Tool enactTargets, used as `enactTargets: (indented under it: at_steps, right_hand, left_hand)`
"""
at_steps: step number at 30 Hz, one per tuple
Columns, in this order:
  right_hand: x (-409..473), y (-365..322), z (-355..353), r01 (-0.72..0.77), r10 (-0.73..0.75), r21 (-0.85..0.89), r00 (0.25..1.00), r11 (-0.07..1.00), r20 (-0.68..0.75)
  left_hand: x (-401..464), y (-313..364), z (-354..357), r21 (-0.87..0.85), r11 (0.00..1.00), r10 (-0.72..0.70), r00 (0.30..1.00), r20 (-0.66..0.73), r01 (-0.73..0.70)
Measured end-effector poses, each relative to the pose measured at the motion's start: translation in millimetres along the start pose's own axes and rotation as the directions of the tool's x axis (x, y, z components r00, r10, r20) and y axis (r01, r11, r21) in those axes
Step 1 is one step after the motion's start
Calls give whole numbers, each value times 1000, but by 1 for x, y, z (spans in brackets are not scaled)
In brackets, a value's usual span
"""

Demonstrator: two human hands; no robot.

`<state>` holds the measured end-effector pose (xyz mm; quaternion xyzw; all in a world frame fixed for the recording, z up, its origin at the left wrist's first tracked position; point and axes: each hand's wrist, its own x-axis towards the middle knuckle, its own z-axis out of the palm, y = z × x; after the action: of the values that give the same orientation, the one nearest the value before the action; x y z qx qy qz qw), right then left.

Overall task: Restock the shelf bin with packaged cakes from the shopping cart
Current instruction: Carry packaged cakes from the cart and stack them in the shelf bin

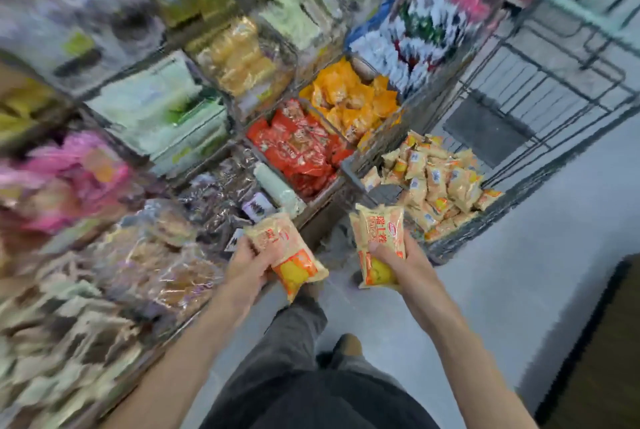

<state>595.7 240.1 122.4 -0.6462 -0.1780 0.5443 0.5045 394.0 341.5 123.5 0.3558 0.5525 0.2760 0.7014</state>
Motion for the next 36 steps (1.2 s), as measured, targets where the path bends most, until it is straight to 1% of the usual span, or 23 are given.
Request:
enactTargets:
  at_steps: [2,5,9,11,14,16,17,20,23,24,26,28,29,30,31,32,33,34,35,36]
  right_hand:
    - [4,-14,37,43,-32,-93,992,995,119]
    - [10,-36,97,146,-86,-203,958,968,274]
    - [11,-55,180,262,-113,-313,900,913,422]
    - [13,-64,226,323,-125,-344,862,881,491]
    - [13,-79,306,407,-157,-369,821,835,549]
    - [11,-88,361,462,-176,-367,783,808,597]
    - [10,-92,388,487,-184,-364,763,794,620]
    - [5,-101,460,552,-219,-333,708,764,672]
    - [1,-108,513,606,-257,-277,645,746,720]
    - [1,-109,527,605,-255,-269,639,750,726]
    - [0,-110,553,592,-237,-273,640,758,730]
    - [1,-111,575,597,-232,-284,640,751,732]
    - [2,-111,585,603,-235,-283,635,746,736]
    - [3,-109,593,607,-234,-282,631,743,740]
    - [5,-108,600,608,-230,-283,628,742,744]
    - [7,-106,605,609,-228,-286,627,740,745]
    - [10,-105,610,612,-225,-290,625,736,748]
    - [12,-103,614,611,-215,-297,624,734,751]
    - [14,-102,618,608,-202,-305,623,733,756]
    - [17,-101,620,605,-192,-313,624,732,757]
  left_hand:
    - [-16,15,-40,8,995,103,988,-113,-103]
    - [-36,36,-93,6,968,244,940,-239,-250]
    - [-58,56,-159,11,935,325,847,-421,-353]
    - [-67,66,-200,51,921,359,791,-495,-386]
    - [-82,86,-267,175,910,401,688,-605,-376]
    - [-90,103,-312,240,901,425,626,-654,-361]
    - [-92,111,-334,267,898,433,600,-673,-350]
    - [-91,135,-396,294,877,469,540,-699,-381]
    - [-90,161,-446,301,851,497,477,-725,-430]
    - [-90,171,-462,331,831,530,453,-717,-447]
    - [-91,193,-494,445,762,632,390,-669,-471]
    - [-88,218,-523,499,699,698,338,-631,-511]
    - [-82,231,-538,522,692,706,319,-632,-498]
    - [-75,242,-553,562,693,711,299,-637,-451]
    - [-67,252,-567,609,695,716,289,-636,-382]
    - [-57,260,-581,655,693,721,309,-620,-301]
    - [-46,267,-594,703,679,723,357,-592,-209]
    - [-35,272,-606,749,654,708,428,-561,-100]
    - [-24,276,-616,789,614,664,521,-536,30]
    - [-14,278,-624,822,548,589,625,-512,157]
